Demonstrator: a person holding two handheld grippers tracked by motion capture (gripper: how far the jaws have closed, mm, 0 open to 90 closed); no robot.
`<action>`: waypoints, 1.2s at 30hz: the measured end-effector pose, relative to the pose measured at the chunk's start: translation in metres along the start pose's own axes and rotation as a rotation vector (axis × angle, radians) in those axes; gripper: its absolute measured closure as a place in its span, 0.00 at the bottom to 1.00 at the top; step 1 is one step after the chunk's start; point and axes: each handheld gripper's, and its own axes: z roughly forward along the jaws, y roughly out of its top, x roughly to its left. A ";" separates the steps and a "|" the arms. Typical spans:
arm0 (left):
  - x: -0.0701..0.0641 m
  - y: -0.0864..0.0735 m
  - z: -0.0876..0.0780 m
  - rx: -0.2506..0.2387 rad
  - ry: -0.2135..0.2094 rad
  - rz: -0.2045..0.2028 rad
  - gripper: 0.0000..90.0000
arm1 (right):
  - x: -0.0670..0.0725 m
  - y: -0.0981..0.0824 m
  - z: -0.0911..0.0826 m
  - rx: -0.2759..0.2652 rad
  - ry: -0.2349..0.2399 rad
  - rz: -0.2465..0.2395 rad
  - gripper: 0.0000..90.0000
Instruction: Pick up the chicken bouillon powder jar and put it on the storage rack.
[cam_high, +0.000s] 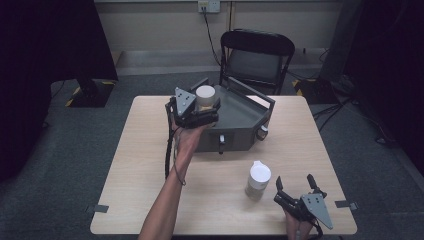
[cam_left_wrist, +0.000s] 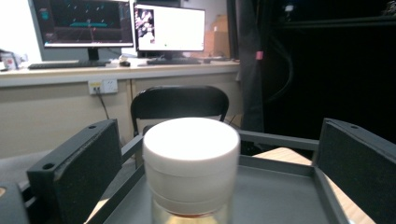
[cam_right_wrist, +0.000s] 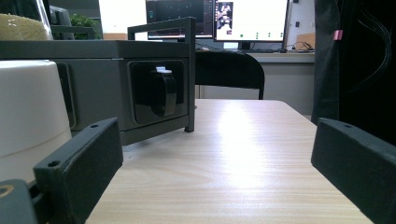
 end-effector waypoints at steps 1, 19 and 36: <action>-0.001 -0.001 -0.002 -0.005 0.001 0.002 0.00 | 0.000 0.000 0.000 0.000 0.000 0.000 0.01; -0.007 -0.025 -0.027 -0.025 -0.014 0.003 0.00 | 0.000 0.000 0.000 0.000 0.000 -0.001 0.01; -0.010 -0.047 -0.061 -0.024 -0.020 -0.027 0.00 | 0.000 0.000 0.000 0.000 0.000 -0.001 0.01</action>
